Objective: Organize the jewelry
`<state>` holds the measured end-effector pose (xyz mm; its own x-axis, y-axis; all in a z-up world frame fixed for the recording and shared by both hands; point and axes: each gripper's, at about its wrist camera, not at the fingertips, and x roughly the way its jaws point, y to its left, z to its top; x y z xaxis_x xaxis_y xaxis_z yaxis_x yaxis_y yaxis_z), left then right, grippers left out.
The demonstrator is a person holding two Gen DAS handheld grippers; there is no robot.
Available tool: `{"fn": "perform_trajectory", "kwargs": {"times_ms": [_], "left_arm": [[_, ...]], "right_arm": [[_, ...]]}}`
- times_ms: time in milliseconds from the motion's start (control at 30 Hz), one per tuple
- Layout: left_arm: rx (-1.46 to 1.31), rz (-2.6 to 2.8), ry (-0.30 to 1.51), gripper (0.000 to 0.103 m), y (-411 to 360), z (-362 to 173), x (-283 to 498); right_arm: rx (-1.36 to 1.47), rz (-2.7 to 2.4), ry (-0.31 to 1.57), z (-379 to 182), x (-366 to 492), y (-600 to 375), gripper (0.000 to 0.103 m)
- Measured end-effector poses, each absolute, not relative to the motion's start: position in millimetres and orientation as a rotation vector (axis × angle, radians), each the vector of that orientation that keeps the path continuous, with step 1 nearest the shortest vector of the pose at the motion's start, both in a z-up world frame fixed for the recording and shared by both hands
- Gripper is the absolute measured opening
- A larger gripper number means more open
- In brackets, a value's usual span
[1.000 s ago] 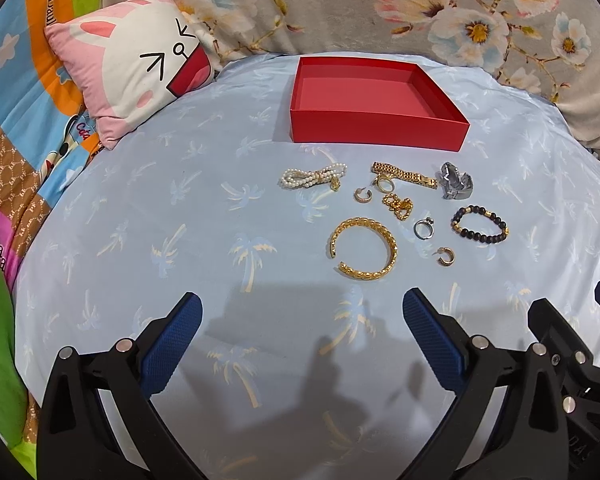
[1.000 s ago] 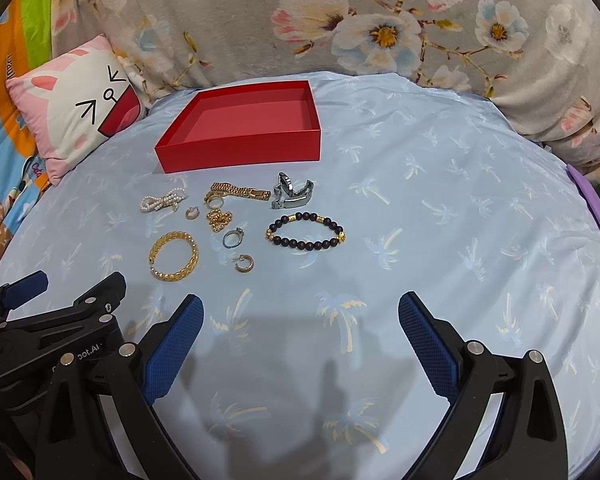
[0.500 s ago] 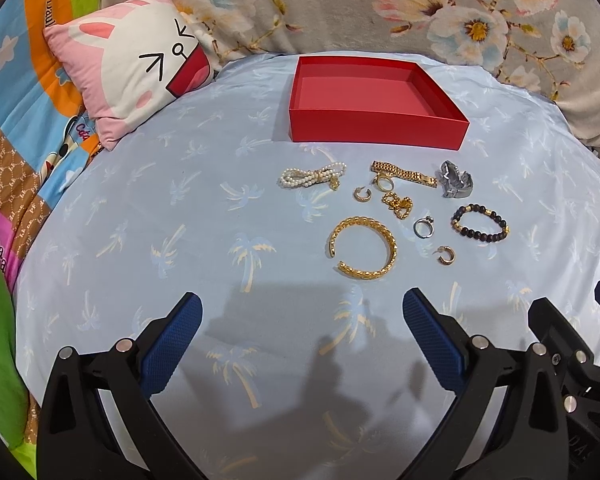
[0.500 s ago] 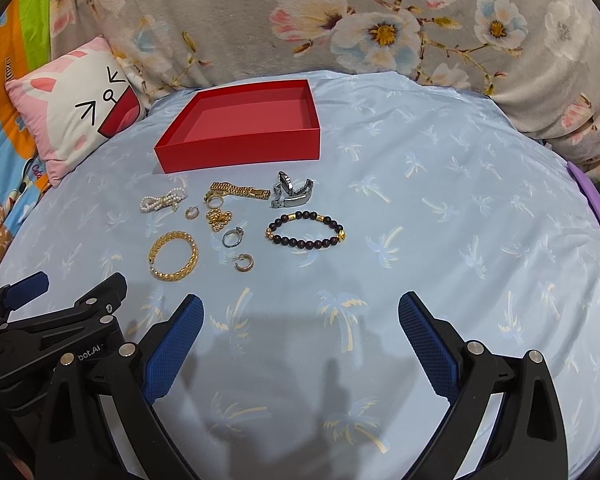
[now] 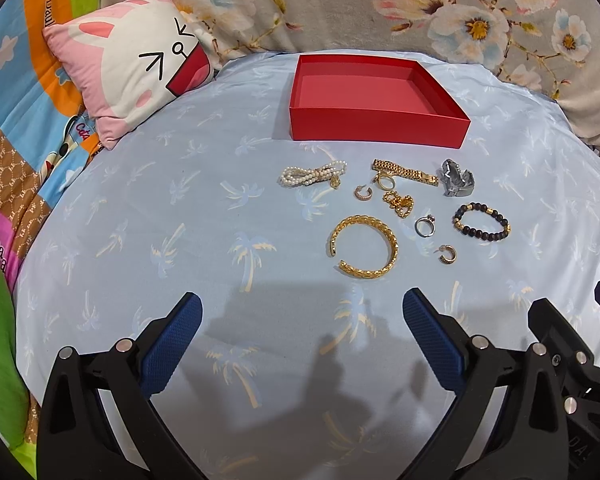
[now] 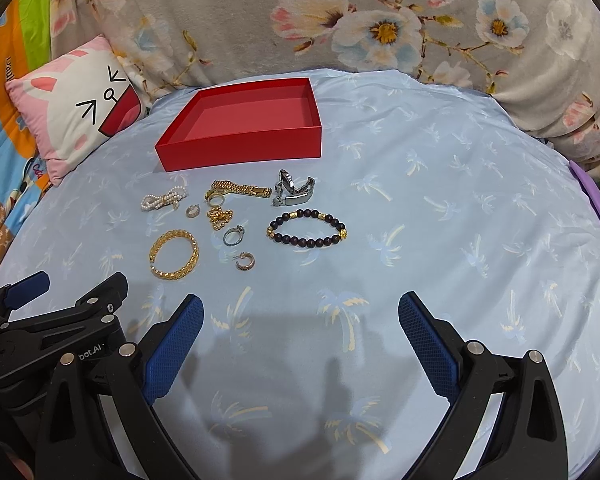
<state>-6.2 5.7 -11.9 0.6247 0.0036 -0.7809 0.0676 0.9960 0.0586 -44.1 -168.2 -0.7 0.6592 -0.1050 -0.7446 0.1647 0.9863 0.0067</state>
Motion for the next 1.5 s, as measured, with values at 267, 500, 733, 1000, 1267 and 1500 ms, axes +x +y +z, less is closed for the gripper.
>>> {"fn": "perform_trajectory", "kwargs": {"times_ms": [267,500,733,1000,1267,1500], "left_arm": [[0.086,-0.037,0.897,0.098,5.4,-12.6,-6.0],[0.083,-0.047,0.907,0.098,4.4,-16.5,-4.3],[0.08,-0.045,0.913,0.098,5.6,-20.5,3.4],[0.044,0.004,0.937,0.098,25.7,-28.3,32.1],[0.038,-0.021,0.922,0.098,24.4,-31.9,64.2],[0.05,-0.109,0.881,0.098,21.6,-34.8,110.2]], "right_arm": [[0.077,-0.152,0.838,-0.3,-43.1,-169.5,0.097],[0.083,-0.148,0.842,-3.0,-44.2,-168.3,0.097],[0.098,-0.151,0.864,-11.4,-35.6,-175.8,0.096],[0.117,-0.157,0.882,-18.7,-15.5,-189.4,0.091],[0.132,-0.168,0.896,-24.3,5.1,-199.4,0.087],[0.142,-0.171,0.91,-29.3,19.6,-203.8,0.087]]}}
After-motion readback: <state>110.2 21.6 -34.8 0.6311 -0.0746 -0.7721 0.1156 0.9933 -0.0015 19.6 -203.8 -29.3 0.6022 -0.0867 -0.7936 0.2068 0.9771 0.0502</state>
